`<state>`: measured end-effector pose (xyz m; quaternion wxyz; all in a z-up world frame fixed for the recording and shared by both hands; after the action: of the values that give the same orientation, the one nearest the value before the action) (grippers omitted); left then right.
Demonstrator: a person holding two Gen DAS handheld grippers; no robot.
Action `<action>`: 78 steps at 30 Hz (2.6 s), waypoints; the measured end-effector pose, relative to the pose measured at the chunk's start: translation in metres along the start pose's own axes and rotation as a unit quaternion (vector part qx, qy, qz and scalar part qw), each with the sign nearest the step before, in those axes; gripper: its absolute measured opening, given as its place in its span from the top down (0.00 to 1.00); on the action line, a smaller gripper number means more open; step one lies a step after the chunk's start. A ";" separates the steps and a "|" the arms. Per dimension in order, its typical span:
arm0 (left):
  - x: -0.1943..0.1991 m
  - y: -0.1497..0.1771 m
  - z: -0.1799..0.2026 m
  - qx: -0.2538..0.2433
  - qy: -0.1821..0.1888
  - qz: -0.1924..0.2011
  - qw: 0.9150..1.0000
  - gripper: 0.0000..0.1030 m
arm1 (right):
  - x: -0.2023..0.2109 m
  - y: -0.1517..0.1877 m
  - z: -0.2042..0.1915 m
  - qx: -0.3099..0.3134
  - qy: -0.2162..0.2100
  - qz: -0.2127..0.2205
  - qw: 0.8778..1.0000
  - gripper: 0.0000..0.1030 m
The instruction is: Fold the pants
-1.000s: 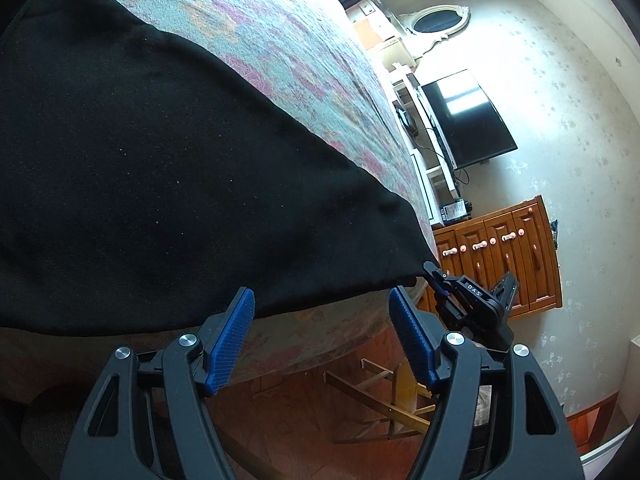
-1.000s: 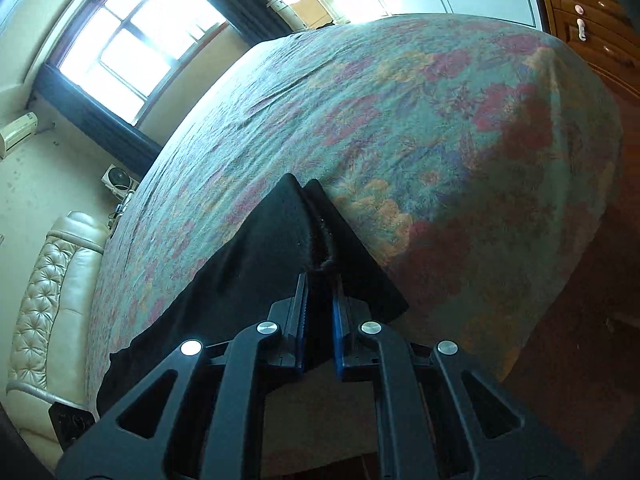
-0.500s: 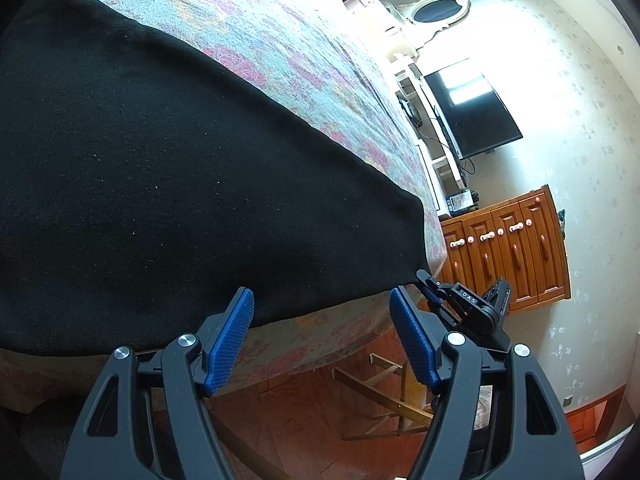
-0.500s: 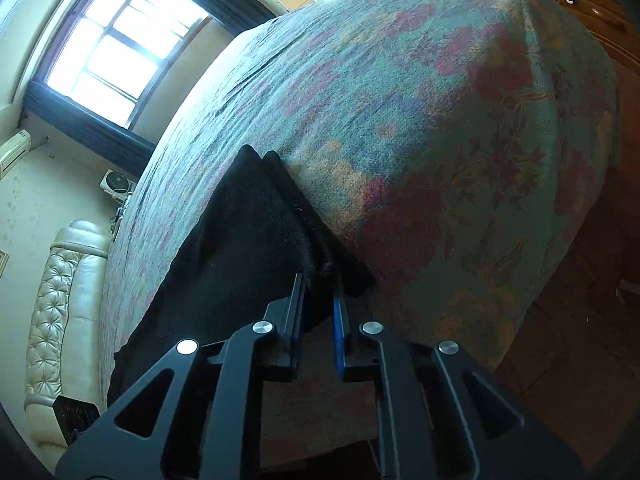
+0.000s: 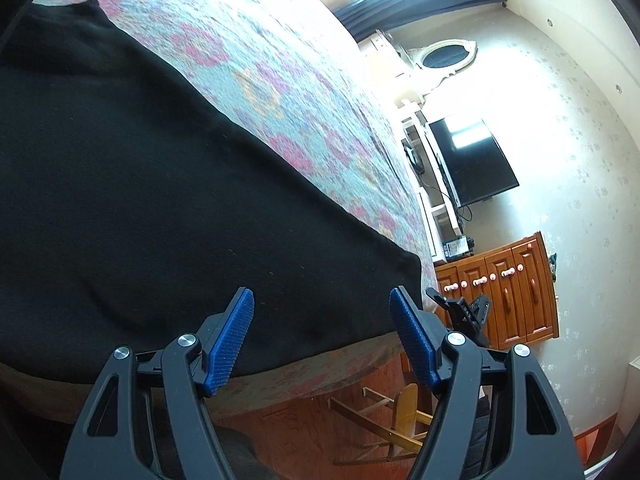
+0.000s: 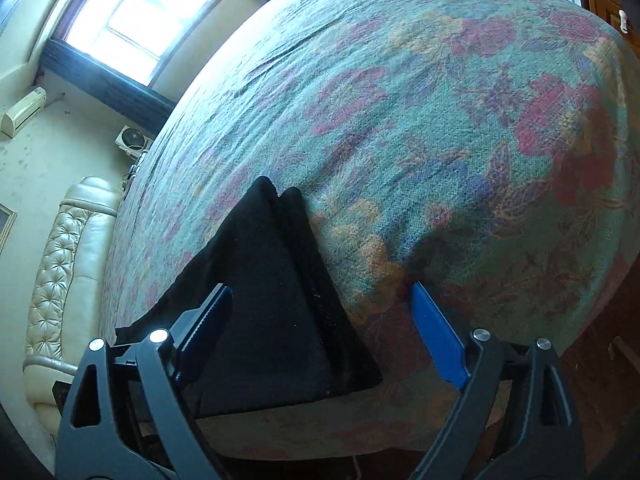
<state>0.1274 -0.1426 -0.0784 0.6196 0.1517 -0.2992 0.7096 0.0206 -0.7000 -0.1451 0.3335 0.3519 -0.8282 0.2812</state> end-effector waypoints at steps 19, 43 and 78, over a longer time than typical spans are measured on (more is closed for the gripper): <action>0.056 0.001 -0.059 0.056 -0.042 0.061 0.996 0.32 | 0.002 0.038 0.010 -0.042 -0.139 -0.037 0.989 0.50; 0.067 -0.008 -0.069 0.044 -0.032 0.043 0.998 0.32 | 0.024 0.022 -0.025 -0.034 -0.069 0.037 0.996 0.87; 0.116 -0.032 -0.119 0.066 -0.027 0.048 0.996 0.32 | -0.192 0.216 -0.417 0.341 0.028 -0.112 0.933 0.87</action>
<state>0.1552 0.0235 -0.0947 0.5652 0.1968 -0.2755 0.7523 0.1039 -0.2035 -0.0805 0.2456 0.5274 -0.6276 0.5174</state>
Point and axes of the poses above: each gripper's, at about its wrist camera, not at the fingertips, and x roughly against the way its jaws point, z to its right, y to its underside, the point moved 3 cm from there along -x, roughly the way its jaws point, and after that the axes turned 9 degrees about -z, right-handed, at the moved point
